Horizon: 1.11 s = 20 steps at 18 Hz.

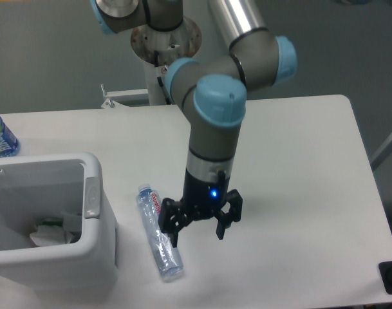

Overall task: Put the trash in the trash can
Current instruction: 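Move the open gripper back over the clear plastic water bottle, then lower the gripper around the bottle's cap end and close on it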

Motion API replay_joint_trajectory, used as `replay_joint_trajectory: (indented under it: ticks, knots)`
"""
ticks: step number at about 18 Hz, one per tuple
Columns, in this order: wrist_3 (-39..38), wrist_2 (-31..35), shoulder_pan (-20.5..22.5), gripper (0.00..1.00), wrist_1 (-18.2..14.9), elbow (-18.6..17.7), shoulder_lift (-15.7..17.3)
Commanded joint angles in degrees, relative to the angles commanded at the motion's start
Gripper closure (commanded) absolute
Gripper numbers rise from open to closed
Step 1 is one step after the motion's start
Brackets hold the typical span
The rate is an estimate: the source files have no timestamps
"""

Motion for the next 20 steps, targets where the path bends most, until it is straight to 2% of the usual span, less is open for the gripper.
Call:
replay_joint_trajectory:
  ticks: [2, 11, 14, 20]
  knots:
    - [-0.26, 0.0, -0.18, 0.0, 3.08, -0.61, -1.49]
    - [0.18, 0.79, -3.95, 0.0, 3.0, -0.44, -7.91]
    - [0.18, 2.81, -5.88, 0.0, 3.0, -0.35, -9.23]
    - [-0.18, 4.57, -6.86, 0.0, 3.0, -0.26, -11.08]
